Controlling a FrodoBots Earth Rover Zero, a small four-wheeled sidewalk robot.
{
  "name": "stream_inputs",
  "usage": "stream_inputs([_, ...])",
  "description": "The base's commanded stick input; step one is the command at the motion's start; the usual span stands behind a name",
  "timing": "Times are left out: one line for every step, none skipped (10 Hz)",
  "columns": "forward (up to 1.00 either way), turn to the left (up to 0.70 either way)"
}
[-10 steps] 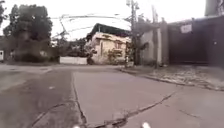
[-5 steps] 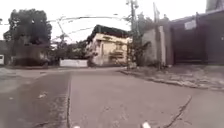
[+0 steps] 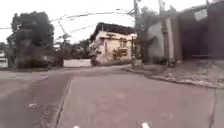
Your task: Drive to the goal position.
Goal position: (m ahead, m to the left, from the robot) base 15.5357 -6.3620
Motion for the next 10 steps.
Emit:
stream_inputs([0.85, 0.01])
stream_inputs([0.85, 0.01])
stream_inputs([0.85, 0.01])
stream_inputs([0.85, 0.01])
stream_inputs([0.85, 0.01])
stream_inputs([0.85, 0.01])
stream_inputs([0.85, 0.01])
stream_inputs([0.85, 0.01])
stream_inputs([0.85, 0.01])
stream_inputs([0.85, 0.01])
